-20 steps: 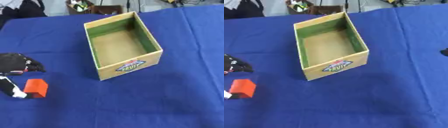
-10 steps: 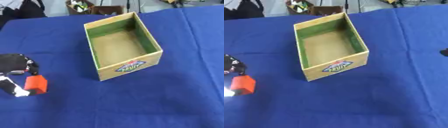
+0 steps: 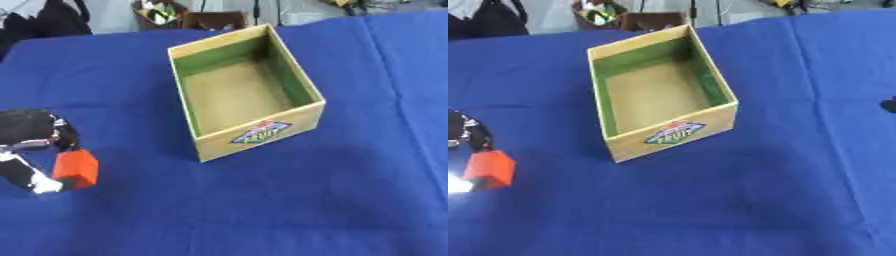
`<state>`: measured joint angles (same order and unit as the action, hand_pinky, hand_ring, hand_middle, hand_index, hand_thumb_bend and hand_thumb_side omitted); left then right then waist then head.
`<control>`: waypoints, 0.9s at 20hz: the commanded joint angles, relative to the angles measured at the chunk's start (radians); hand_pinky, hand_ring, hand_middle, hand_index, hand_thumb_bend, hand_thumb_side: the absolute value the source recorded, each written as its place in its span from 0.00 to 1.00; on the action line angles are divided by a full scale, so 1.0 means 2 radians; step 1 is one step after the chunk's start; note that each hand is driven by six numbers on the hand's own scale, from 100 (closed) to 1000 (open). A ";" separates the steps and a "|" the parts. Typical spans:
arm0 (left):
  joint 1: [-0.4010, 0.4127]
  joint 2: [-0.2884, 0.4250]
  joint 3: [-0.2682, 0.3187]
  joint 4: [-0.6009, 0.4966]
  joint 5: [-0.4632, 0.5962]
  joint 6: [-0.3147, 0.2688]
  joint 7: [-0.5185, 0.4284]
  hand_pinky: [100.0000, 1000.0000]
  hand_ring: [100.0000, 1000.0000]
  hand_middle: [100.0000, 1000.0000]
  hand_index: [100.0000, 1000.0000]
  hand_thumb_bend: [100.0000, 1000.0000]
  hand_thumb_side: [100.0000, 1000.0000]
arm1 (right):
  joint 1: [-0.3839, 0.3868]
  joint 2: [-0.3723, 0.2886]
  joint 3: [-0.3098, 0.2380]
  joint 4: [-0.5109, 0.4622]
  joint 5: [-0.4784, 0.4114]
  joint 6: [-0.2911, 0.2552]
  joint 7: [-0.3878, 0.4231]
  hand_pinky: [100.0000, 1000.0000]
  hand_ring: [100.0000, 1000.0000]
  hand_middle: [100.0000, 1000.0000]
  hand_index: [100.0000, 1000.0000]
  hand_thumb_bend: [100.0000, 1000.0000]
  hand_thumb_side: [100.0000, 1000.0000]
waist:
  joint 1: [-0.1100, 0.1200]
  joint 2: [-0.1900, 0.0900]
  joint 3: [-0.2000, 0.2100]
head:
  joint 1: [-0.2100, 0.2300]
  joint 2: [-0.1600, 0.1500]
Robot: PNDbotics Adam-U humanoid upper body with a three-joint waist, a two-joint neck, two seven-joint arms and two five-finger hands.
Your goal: Pick up objects on the table and place them in the box.
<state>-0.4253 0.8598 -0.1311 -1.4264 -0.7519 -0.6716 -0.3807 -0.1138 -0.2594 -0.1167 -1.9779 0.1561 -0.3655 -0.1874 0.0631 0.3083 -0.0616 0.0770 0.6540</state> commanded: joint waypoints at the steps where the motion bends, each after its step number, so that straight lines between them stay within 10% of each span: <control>1: -0.013 0.013 0.018 -0.009 0.023 0.013 0.009 0.09 0.41 0.30 0.28 0.00 0.18 | -0.001 -0.004 -0.003 -0.011 0.001 0.001 -0.001 0.74 0.59 0.46 0.68 0.00 0.72 | 0.000 -0.009 0.001 | 0.001 -0.004; 8: -0.045 0.017 0.040 -0.040 0.036 0.042 0.046 0.02 0.34 0.18 0.25 0.00 0.19 | 0.000 -0.007 -0.004 -0.011 0.000 0.001 -0.002 0.74 0.59 0.46 0.68 0.00 0.72 | 0.002 -0.011 0.001 | 0.003 -0.005; 18: -0.206 -0.053 0.052 0.012 -0.047 0.081 0.150 0.02 0.31 0.15 0.22 0.00 0.22 | -0.006 -0.016 0.003 -0.011 -0.014 -0.004 0.004 0.74 0.58 0.46 0.68 0.00 0.72 | 0.008 -0.016 -0.019 | 0.025 -0.004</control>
<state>-0.8185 0.7468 -0.0517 -1.4153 -0.8226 -0.5175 -0.1105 -0.1156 -0.2680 -0.1113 -1.9779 0.1381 -0.3700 -0.1836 0.0838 0.2959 -0.1010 0.1189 0.6539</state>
